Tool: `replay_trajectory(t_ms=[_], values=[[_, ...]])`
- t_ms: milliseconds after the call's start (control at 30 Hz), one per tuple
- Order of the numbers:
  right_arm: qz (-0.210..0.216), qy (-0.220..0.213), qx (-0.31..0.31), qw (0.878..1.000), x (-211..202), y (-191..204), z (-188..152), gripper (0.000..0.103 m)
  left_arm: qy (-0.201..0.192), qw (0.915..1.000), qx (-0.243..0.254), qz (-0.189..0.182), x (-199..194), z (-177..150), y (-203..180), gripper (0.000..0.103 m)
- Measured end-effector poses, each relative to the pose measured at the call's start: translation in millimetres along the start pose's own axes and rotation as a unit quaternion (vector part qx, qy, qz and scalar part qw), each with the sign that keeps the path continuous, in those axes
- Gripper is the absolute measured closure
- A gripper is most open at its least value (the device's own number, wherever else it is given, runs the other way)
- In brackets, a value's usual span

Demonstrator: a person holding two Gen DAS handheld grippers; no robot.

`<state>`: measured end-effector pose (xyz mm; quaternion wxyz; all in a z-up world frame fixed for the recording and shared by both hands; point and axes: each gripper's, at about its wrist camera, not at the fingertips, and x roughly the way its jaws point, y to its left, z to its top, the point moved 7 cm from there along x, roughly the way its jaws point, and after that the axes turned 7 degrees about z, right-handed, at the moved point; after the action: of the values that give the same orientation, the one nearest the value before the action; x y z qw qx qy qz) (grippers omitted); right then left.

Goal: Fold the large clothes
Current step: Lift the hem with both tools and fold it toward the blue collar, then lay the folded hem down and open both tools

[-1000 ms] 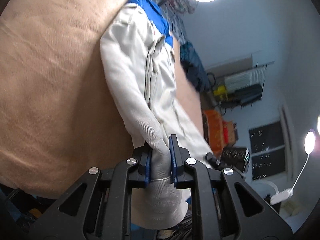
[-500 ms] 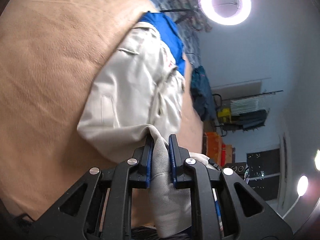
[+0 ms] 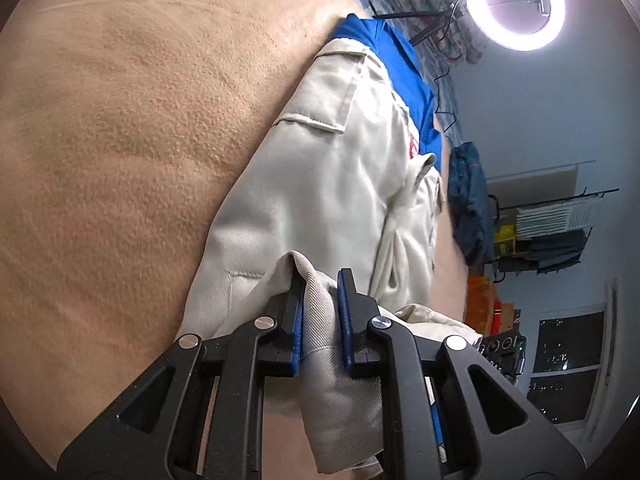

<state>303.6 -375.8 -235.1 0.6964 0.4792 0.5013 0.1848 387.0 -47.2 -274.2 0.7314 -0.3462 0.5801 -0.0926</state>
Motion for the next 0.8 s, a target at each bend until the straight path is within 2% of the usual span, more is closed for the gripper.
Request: replay_trajectory(t_ms=[100, 133, 167, 233, 267, 300, 367, 433, 500, 600, 667, 733, 800], values=[[0.005, 0.005, -0.002, 1.0, 2, 0, 2, 0.085, 0.008, 0.9999, 0.002, 0.007, 6, 3, 1, 0.09], [0.008, 0.006, 0.002, 1.0, 2, -1, 2, 0.085, 0.013, 0.9999, 0.002, 0.01, 8, 3, 1, 0.086], [0.014, 0.006, 0.008, 1.0, 1, -2, 3, 0.083, 0.018, 0.9998, 0.004, 0.009, 10, 4, 0, 0.081], [0.026, 0.006, 0.02, 0.999, -1, -4, 4, 0.079, 0.021, 0.9997, 0.008, -0.002, 8, 6, -7, 0.06], [0.034, 0.007, 0.027, 0.999, -3, -4, 4, 0.074, 0.019, 0.9998, 0.009, -0.004, 5, 7, -10, 0.056], [0.041, 0.006, 0.03, 0.999, -6, -3, 5, 0.069, 0.014, 0.9998, 0.013, -0.007, 1, 7, -14, 0.05], [0.055, -0.009, 0.023, 0.998, -16, 3, 8, 0.04, 0.004, 0.9995, 0.024, -0.019, -9, 9, -24, 0.044], [0.056, -0.024, 0.008, 0.998, -28, 9, 13, 0.027, -0.002, 0.9993, 0.027, -0.025, -17, 12, -27, 0.043], [0.057, -0.039, -0.007, 0.998, -45, 15, 16, 0.027, -0.018, 0.9991, 0.027, -0.028, -29, 17, -29, 0.043], [0.062, -0.047, -0.043, 0.996, -65, 27, 15, 0.033, -0.067, 0.9965, 0.044, -0.024, -57, 27, -30, 0.043], [0.056, -0.033, -0.09, 0.994, -72, 39, 7, 0.045, -0.086, 0.994, 0.063, -0.024, -73, 28, -30, 0.043], [0.032, -0.012, -0.149, 0.988, -71, 49, -6, 0.057, -0.095, 0.9916, 0.087, -0.008, -83, 25, -26, 0.043], [0.009, 0.015, -0.198, 0.98, -62, 57, -22, 0.061, -0.096, 0.9895, 0.108, 0.004, -84, 20, -22, 0.043]])
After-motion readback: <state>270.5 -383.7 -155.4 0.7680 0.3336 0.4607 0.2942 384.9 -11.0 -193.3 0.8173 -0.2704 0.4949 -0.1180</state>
